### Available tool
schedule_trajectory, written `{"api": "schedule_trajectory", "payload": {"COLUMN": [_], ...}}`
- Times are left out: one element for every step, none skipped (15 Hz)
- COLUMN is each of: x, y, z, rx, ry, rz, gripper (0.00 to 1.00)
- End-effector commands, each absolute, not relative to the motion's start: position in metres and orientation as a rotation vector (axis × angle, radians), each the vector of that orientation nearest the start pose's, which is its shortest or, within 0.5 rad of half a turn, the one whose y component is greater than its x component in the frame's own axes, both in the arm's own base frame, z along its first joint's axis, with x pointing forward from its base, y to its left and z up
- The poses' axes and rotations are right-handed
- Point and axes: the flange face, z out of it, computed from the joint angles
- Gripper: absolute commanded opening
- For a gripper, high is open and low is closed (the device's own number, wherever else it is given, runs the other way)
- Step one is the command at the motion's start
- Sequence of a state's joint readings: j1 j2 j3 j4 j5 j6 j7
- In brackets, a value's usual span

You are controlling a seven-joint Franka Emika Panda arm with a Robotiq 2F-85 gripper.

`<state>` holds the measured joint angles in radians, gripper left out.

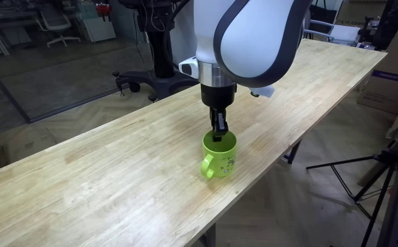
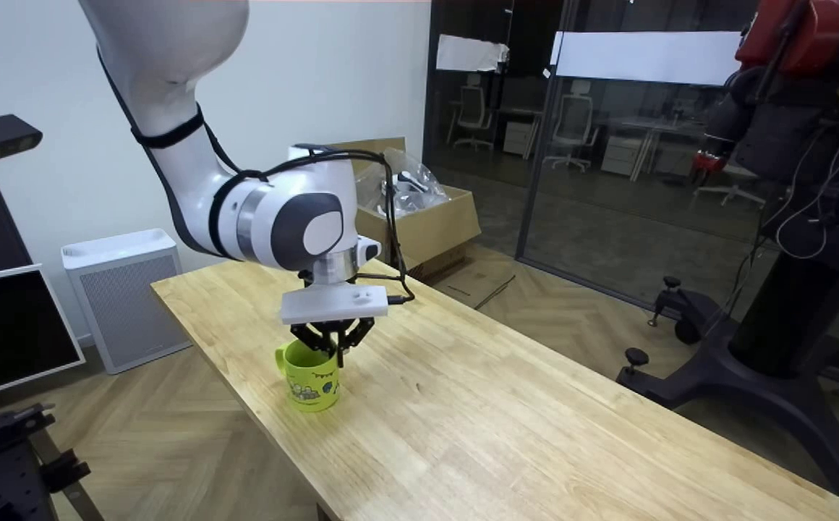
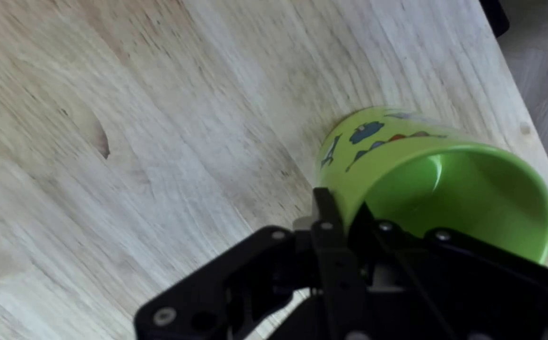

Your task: Move the mug cup to the right

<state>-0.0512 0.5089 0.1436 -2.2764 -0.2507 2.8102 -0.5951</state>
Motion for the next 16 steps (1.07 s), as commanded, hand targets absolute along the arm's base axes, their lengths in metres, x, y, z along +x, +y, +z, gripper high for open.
{"api": "schedule_trajectory", "payload": {"x": [0.525, 0.525, 0.525, 0.524, 0.526, 0.529, 0.531, 0.534, 0.536, 0.538, 0.539, 0.54, 0.542, 0.543, 0.544, 0.545], "y": [0.066, 0.067, 0.067, 0.069, 0.066, 0.057, 0.048, 0.038, 0.026, 0.012, -0.001, -0.015, -0.03, -0.044, -0.059, -0.073], "z": [0.137, 0.136, 0.136, 0.136, 0.137, 0.139, 0.141, 0.143, 0.144, 0.145, 0.146, 0.146, 0.147, 0.148, 0.148, 0.149], "rx": [-2.839, -2.833, -2.831, -2.833, -2.861, -2.901, -2.931, -2.958, -2.982, -3.004, -3.024, -3.043, -3.065, -3.083, -3.102, -3.118], "ry": [-1.402, -1.413, -1.418, -1.398, -1.343, -1.231, -1.134, -1.062, -0.988, -0.914, -0.838, -0.764, -0.688, -0.612, -0.534, -0.459], "rz": [-0.05, -0.05, -0.05, -0.034, -0.048, -0.039, -0.034, -0.043, -0.048, -0.047, -0.04, -0.036, -0.033, -0.03, -0.027, -0.023], "gripper": [0.1, 0.1, 0.02, 0.02, 0.02, 0.02, 0.02, 0.02, 0.02, 0.02, 0.02, 0.02, 0.02, 0.02, 0.02, 0.02]}}
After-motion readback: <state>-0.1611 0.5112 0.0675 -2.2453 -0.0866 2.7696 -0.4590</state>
